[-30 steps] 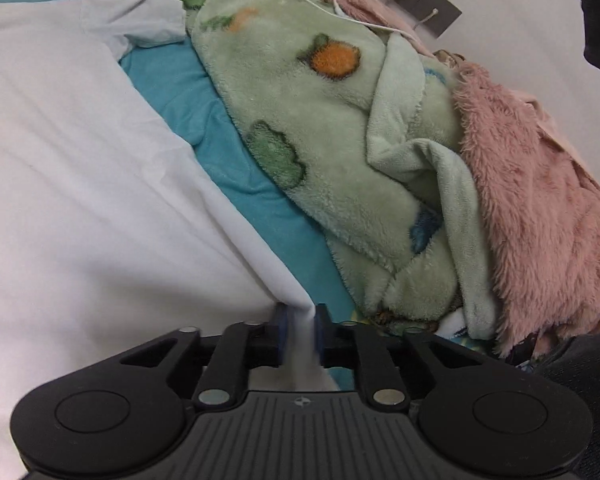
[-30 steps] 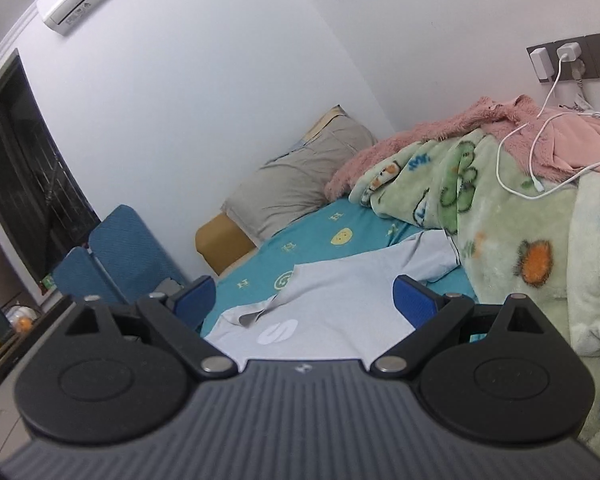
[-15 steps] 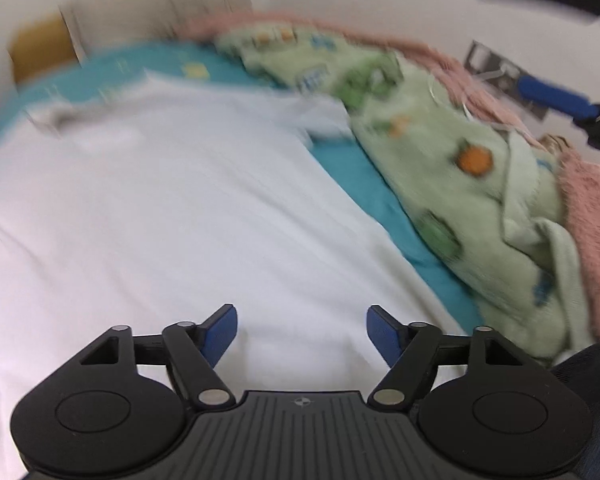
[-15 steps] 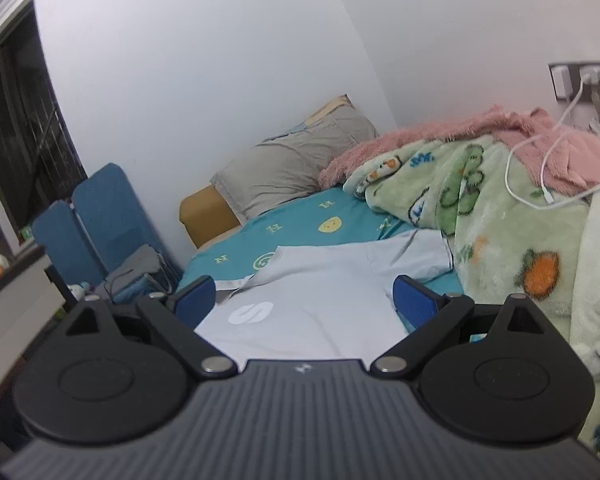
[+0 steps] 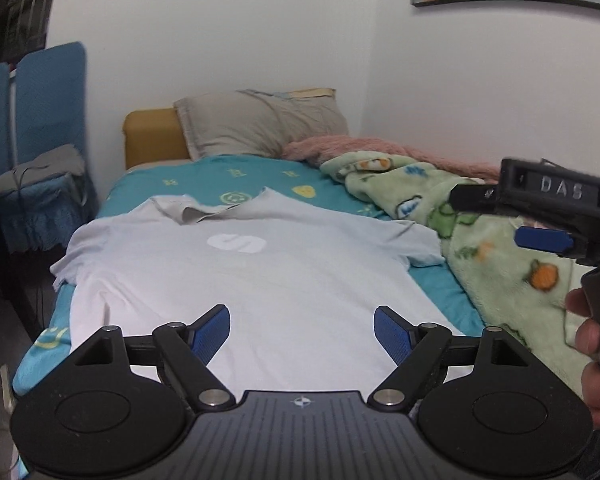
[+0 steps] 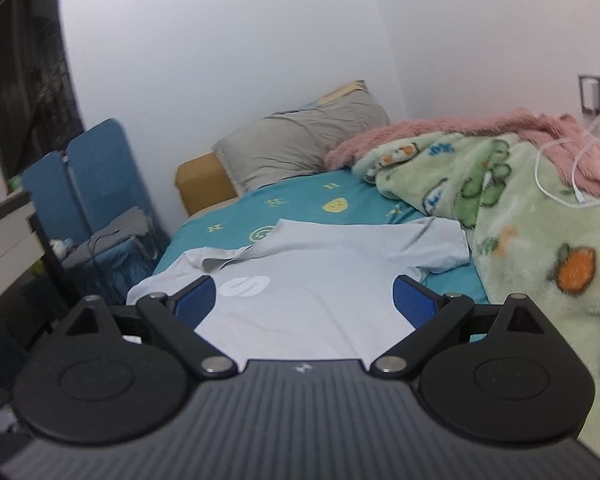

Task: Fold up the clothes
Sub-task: 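Pinch the shirt side with the left gripper and smooth it flat, then grasp the white T-shirt's side edge with the left gripper and pull it flat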

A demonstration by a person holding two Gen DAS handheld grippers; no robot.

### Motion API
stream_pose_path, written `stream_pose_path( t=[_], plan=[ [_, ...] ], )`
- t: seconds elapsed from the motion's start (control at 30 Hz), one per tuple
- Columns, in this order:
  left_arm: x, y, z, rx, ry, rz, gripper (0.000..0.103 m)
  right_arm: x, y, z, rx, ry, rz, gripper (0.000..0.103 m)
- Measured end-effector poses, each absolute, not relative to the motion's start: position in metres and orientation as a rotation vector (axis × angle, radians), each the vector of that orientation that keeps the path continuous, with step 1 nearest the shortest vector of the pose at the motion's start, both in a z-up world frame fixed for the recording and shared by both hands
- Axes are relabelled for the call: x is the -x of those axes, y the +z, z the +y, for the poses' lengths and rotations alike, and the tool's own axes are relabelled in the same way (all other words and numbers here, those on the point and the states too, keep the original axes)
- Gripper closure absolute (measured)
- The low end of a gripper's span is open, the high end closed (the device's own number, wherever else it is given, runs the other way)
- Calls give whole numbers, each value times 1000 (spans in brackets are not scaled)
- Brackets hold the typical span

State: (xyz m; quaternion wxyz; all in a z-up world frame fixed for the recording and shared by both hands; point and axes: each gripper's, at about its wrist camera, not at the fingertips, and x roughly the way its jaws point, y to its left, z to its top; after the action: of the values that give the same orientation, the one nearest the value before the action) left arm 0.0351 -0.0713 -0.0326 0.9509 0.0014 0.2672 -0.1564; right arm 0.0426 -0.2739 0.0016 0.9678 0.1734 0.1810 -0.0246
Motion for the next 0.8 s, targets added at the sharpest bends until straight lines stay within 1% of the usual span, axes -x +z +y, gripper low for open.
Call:
stream_pose_path(
  t=[0.13, 0.2, 0.33, 0.47, 0.67, 0.77, 0.8],
  plan=[
    [-62, -52, -67, -8, -281, 617, 22, -70, 4, -276, -430, -110, 364, 6],
    [-87, -62, -67, -20, -252, 648, 22, -79, -2, -277, -460, -117, 361, 6],
    [-162, -85, -69, -30, -205, 686, 22, -92, -20, -283, -483, -122, 397, 6],
    [-250, -108, -75, -105, -129, 674, 23, -101, -43, -293, -523, -134, 468, 6],
    [-379, -127, -66, -78, 5, 624, 32, -130, -71, -300, -534, -174, 511, 6],
    [-432, -130, -56, -39, 16, 637, 36, -142, -88, -300, -527, -188, 540, 6],
    [-449, -132, -55, -32, 11, 653, 44, -146, -94, -300, -521, -194, 553, 6]
  ],
)
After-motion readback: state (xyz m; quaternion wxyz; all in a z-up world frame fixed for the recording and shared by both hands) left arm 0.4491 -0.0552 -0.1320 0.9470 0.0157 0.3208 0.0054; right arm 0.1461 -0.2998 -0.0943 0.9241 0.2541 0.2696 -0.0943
